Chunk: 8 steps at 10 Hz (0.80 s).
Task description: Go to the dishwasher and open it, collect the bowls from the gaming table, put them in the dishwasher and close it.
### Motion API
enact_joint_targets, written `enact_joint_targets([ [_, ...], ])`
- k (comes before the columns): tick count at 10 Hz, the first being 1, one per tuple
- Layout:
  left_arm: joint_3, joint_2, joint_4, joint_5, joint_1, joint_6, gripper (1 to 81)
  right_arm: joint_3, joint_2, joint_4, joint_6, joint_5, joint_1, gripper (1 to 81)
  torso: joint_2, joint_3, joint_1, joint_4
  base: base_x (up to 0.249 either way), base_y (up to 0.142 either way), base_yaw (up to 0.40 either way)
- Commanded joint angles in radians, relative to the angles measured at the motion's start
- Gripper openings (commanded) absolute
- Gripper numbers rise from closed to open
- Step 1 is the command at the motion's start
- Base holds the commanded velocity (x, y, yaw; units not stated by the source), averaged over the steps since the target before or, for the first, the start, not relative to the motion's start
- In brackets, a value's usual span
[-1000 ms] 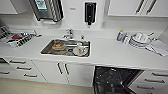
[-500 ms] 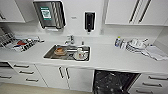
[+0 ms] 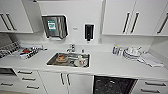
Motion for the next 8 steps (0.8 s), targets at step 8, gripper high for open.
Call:
enact_joint_targets([
  [8,-0.002,0.000,-0.003,0.055,-0.024,-0.002,81.1,0.004,0.001,-0.011,0.000,-0.046,0.023,81.1,0.323,0.126,-0.212,0.000,0.000,0.000,0.000],
])
